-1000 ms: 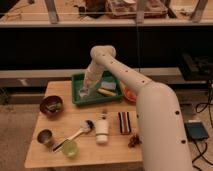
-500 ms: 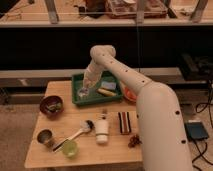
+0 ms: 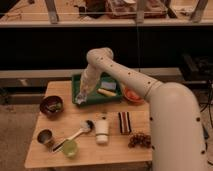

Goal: Place towel in plastic cup

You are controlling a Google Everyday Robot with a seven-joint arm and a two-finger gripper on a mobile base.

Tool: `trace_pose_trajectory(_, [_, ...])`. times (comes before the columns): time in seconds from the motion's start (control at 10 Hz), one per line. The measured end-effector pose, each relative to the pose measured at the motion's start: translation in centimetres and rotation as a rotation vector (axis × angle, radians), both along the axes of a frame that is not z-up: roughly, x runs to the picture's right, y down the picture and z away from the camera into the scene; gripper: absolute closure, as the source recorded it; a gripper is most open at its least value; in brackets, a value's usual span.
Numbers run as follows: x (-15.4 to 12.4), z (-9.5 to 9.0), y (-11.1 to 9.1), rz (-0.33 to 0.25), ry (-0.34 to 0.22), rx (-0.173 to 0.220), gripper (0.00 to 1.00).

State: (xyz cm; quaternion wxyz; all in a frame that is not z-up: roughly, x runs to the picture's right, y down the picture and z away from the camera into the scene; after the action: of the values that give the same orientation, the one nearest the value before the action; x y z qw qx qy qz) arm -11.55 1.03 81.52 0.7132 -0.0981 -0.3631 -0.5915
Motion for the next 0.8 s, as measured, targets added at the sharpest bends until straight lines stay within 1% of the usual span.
trace_pose_trajectory(0.1, [0.3, -2.2, 2.0, -0.038, -0.021, 0.003, 0.98])
trace_pose_trajectory(0.2, [0.5, -3.7, 3.4, -0.071, -0.041, 0.005, 0.98])
trace_pose_trajectory(0.3, [0.7, -5.5, 5.0, -0.117, -0.074, 0.007, 0.98])
trace_pose_trajectory(0.4, [0.9, -7.7, 7.1, -0.182, -0.125, 0.01, 0.98])
trace_pose_trajectory(0.6, [1.6, -10.1, 9.2, -0.25, -0.176, 0.016, 0.98])
trace_pose_trajectory(0.8, [1.4, -10.4, 9.5, -0.263, -0.187, 0.016, 0.98])
